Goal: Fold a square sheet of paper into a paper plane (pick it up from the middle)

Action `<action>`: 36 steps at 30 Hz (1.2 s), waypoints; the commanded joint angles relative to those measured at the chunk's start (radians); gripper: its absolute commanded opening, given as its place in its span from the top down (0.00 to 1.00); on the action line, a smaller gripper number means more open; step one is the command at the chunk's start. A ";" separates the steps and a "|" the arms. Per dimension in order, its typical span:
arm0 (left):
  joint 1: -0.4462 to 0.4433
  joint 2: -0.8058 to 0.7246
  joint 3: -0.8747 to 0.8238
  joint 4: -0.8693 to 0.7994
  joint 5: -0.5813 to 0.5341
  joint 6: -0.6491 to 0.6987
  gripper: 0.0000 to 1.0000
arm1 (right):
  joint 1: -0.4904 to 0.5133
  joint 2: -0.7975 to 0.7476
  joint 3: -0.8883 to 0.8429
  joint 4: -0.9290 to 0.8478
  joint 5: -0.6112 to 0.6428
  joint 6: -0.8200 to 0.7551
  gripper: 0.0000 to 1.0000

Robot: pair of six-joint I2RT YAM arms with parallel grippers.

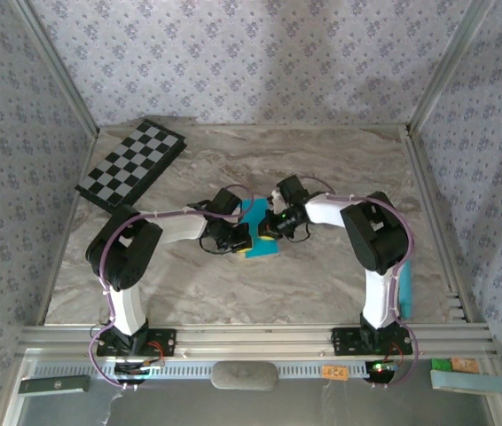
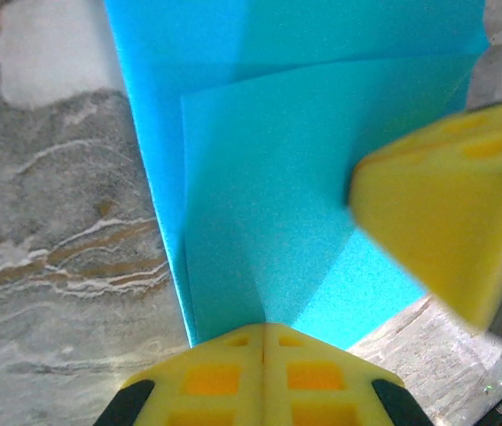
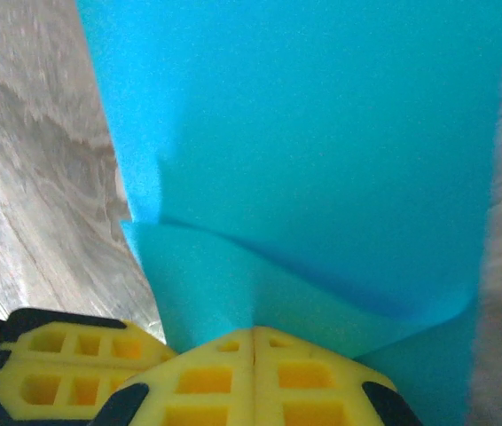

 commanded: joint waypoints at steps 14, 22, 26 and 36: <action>0.010 0.007 0.065 -0.136 0.010 0.048 1.00 | -0.157 -0.060 0.083 -0.032 0.151 -0.039 0.96; 0.020 -0.095 0.101 0.012 -0.074 -0.032 0.68 | -0.136 -0.207 -0.118 0.079 0.155 0.102 0.70; 0.028 -0.099 0.068 0.097 -0.088 -0.071 0.61 | -0.111 -0.237 -0.156 0.110 0.153 0.166 0.61; 0.029 -0.036 0.042 0.215 -0.073 -0.111 0.74 | -0.019 -0.200 -0.167 0.156 0.169 0.222 0.63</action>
